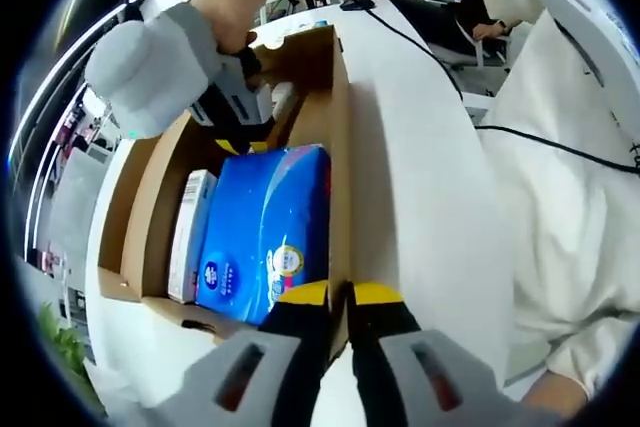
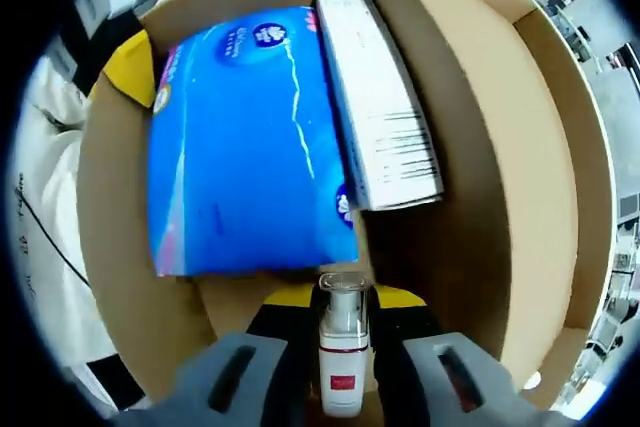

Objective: Operate the shoe box by opening the lid, removing the specified soft item, and placing it in the target area until the item is outside and the box remains undamaged.

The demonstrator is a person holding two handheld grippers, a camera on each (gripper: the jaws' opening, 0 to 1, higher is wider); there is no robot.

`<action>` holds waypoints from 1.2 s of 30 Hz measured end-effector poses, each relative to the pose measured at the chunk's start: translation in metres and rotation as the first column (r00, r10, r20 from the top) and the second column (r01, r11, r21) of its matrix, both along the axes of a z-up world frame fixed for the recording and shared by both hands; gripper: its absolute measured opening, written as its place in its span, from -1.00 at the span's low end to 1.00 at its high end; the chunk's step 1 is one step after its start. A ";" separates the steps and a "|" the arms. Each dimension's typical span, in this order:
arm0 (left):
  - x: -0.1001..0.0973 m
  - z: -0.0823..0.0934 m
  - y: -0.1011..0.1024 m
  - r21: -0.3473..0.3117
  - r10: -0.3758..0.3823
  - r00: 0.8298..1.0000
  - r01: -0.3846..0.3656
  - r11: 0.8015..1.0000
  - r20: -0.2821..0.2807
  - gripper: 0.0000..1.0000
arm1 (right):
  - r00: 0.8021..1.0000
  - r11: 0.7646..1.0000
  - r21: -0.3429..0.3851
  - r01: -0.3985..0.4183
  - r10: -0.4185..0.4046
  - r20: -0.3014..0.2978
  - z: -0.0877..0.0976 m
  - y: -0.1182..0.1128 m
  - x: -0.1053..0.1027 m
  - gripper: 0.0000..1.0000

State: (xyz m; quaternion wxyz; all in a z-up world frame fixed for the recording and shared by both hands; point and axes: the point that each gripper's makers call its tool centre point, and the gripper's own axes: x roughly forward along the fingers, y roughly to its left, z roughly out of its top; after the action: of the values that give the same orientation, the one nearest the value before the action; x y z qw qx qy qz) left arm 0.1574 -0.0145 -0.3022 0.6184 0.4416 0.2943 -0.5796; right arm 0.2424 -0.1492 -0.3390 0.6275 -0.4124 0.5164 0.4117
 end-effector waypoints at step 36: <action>0.002 0.001 0.001 0.003 0.045 0.997 -0.045 0.999 -0.059 -0.90 | 0.816 0.732 0.677 0.071 -0.433 0.382 0.115 -0.001 0.005 -0.64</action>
State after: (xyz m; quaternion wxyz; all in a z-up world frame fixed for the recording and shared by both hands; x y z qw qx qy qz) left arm 0.1591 -0.0131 -0.3016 0.6220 0.4183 0.3227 -0.5779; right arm 0.2475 -0.1500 -0.2240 0.8950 -0.1931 0.2113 0.3421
